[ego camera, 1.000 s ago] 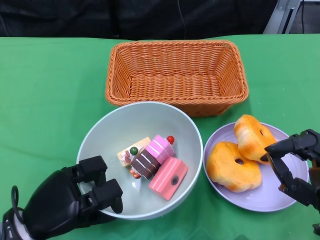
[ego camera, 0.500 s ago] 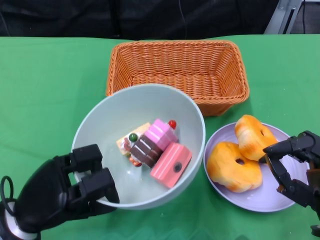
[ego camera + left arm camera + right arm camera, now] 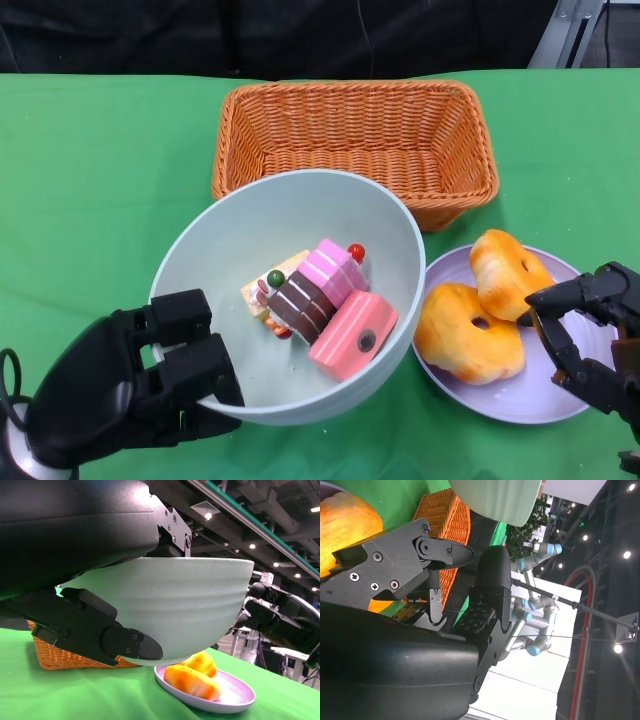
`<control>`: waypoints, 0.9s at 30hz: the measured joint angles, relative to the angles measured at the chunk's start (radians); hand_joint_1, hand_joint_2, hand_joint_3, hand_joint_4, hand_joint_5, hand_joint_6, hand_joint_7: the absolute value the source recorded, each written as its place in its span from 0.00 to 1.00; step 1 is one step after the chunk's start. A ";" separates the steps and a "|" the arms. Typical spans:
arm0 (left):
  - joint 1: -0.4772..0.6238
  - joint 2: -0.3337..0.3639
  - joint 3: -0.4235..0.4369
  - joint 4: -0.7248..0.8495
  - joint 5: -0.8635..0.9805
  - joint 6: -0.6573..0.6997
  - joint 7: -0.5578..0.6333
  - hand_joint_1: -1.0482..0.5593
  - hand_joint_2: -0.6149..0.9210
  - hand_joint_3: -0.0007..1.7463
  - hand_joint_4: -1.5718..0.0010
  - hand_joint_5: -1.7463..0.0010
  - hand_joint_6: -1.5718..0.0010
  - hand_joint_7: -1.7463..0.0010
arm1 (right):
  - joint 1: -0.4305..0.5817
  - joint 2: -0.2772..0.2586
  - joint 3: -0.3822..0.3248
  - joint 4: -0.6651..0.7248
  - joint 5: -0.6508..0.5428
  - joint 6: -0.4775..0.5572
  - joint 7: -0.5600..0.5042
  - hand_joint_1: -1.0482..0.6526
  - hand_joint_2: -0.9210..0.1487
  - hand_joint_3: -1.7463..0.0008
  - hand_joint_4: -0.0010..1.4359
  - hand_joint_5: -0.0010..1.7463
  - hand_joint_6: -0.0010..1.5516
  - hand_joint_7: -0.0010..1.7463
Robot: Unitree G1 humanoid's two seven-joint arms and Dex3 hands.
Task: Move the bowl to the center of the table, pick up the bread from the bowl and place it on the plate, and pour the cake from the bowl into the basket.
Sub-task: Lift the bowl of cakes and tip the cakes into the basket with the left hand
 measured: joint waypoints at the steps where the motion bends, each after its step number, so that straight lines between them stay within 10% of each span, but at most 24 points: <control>1: 0.000 -0.002 0.011 -0.003 -0.007 -0.007 -0.016 0.55 0.99 0.23 0.63 0.00 0.75 0.04 | 0.000 0.001 0.001 0.000 -0.001 0.000 -0.002 0.53 0.27 0.62 0.57 0.67 0.53 0.55; 27: -0.120 -0.153 0.190 0.012 -0.163 -0.044 -0.358 0.51 1.00 0.27 0.59 0.00 0.72 0.00 | 0.021 0.011 0.053 0.009 -0.031 0.006 0.010 0.53 0.32 0.55 0.56 0.72 0.50 0.59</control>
